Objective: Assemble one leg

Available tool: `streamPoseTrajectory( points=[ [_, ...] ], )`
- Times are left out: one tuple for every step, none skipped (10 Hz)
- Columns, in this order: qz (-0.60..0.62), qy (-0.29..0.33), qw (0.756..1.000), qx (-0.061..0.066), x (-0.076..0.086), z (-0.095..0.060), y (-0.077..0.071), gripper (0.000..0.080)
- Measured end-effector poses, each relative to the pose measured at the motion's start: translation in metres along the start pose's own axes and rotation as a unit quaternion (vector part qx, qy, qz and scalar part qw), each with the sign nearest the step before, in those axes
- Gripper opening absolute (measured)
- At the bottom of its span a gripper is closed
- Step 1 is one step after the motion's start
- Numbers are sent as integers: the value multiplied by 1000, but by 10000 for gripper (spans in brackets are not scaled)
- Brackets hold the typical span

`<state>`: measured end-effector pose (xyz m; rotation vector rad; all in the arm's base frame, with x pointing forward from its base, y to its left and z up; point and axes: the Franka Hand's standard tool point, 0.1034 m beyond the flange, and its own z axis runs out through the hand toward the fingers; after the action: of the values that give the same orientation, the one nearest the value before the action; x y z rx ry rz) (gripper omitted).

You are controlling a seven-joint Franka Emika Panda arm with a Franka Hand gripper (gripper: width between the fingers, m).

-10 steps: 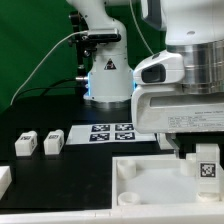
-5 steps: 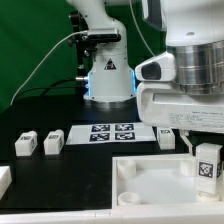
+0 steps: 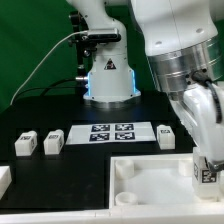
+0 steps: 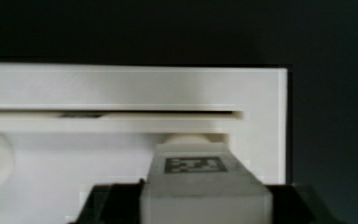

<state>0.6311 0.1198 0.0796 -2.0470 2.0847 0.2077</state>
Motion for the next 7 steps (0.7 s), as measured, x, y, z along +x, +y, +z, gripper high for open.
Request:
streamPoseTrajectory(
  points=[
    [71, -1, 997, 10, -3, 1, -1, 294],
    [84, 0, 996, 12, -4, 1, -2, 294],
    [78, 0, 997, 11, -4, 2, -1, 384],
    [47, 0, 999, 11, -4, 2, -1, 548],
    [-5, 1, 1000, 3, -3, 3, 2, 548],
    [-84, -2, 996, -9, 1, 2, 5, 627],
    [-156, 0, 987, -32, 6, 1, 9, 627]
  ],
)
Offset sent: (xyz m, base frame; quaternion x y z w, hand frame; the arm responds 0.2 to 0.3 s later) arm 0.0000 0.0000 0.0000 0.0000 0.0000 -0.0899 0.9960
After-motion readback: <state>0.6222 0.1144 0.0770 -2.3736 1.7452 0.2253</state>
